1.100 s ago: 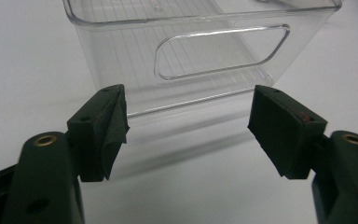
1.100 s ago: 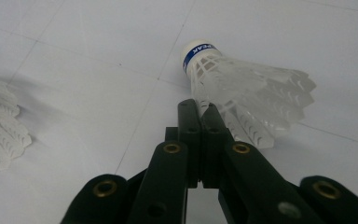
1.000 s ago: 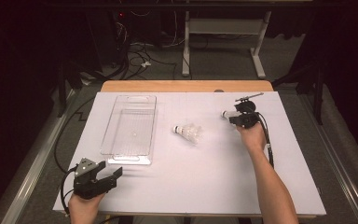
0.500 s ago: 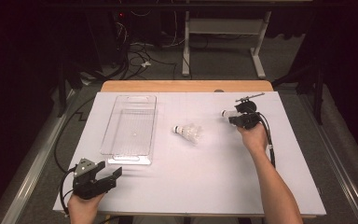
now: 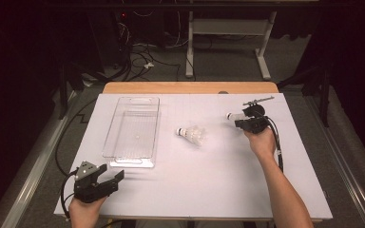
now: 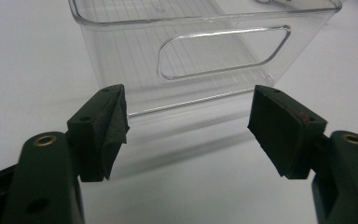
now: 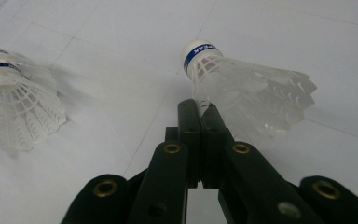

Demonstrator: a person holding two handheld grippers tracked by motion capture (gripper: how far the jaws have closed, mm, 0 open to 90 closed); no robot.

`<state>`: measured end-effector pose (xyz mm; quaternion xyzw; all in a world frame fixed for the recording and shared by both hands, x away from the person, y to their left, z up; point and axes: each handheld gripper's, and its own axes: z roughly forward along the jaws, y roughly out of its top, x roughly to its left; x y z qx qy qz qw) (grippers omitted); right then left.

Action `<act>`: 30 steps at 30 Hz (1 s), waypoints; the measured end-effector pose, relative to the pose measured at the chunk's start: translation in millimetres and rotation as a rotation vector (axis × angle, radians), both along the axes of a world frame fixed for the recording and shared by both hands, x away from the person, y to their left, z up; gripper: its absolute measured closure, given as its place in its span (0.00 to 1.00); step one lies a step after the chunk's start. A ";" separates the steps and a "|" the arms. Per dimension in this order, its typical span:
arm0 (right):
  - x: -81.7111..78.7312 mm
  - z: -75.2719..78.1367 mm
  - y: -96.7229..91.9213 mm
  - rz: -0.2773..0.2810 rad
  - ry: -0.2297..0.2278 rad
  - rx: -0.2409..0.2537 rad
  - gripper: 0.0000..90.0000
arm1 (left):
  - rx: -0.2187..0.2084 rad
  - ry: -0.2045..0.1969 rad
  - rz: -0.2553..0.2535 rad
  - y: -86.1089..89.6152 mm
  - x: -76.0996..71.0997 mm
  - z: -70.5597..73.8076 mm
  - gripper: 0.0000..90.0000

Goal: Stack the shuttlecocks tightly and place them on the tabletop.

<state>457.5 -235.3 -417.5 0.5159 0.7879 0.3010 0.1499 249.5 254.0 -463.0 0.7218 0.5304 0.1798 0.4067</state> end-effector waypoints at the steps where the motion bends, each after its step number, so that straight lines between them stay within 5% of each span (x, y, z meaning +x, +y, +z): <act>1: -0.6 0.2 -0.7 0.001 -0.002 -0.001 1.00 | 0.002 0.002 -0.002 0.0 -0.1 0.2 0.32; 30: -24.8 8.3 -6.8 0.067 -0.022 0.002 1.00 | 0.001 0.000 -0.006 -1.5 -0.6 0.1 0.32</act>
